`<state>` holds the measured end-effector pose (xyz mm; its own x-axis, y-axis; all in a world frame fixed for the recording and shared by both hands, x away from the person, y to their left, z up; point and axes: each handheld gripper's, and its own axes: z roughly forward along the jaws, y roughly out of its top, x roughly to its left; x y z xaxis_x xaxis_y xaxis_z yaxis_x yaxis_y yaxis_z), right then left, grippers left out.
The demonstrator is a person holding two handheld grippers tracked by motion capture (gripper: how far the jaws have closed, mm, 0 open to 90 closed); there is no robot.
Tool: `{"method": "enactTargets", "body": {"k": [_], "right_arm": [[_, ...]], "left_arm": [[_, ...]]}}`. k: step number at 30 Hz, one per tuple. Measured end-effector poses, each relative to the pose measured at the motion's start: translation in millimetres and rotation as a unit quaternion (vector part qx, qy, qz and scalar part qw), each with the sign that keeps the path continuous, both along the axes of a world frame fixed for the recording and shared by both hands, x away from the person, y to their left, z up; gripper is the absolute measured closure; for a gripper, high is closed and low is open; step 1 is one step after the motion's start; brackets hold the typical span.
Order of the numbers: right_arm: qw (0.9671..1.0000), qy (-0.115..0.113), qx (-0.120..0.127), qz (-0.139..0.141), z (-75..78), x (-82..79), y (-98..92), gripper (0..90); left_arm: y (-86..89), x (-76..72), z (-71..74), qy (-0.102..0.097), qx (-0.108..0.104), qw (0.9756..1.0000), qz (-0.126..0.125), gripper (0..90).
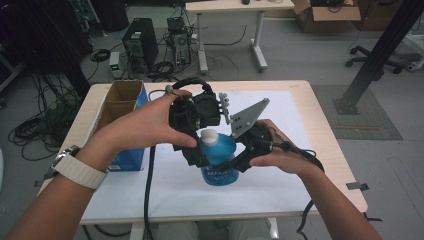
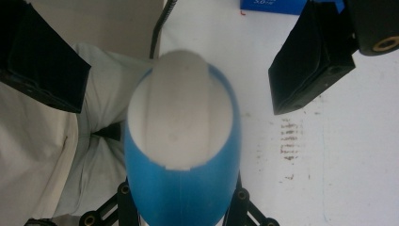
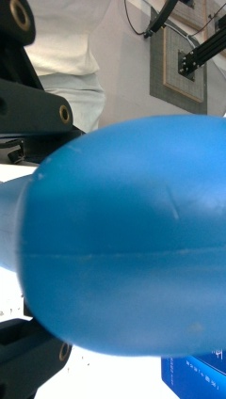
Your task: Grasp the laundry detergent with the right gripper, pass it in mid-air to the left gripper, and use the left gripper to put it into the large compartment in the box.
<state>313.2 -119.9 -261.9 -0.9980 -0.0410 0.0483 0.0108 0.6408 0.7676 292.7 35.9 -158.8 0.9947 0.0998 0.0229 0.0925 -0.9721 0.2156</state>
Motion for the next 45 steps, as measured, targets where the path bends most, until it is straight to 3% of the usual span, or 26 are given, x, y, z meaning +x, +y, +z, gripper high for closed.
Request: {"method": "enactTargets", "body": {"k": [20, 45], "right_arm": [[1.0000, -0.001, -0.002, 0.006, 3.7, -1.1, 5.9, 43.8], [1.0000, 0.003, -0.006, 0.007, 1.2, -1.3, 6.1, 43.7]], "left_arm": [[-7.5, 3.7, -7.8, 0.000, 0.000, 1.0000, -0.003, 6.7], [-7.7, 2.7, -12.5, 0.003, -0.004, 0.9999, -0.011, 17.7]]}}
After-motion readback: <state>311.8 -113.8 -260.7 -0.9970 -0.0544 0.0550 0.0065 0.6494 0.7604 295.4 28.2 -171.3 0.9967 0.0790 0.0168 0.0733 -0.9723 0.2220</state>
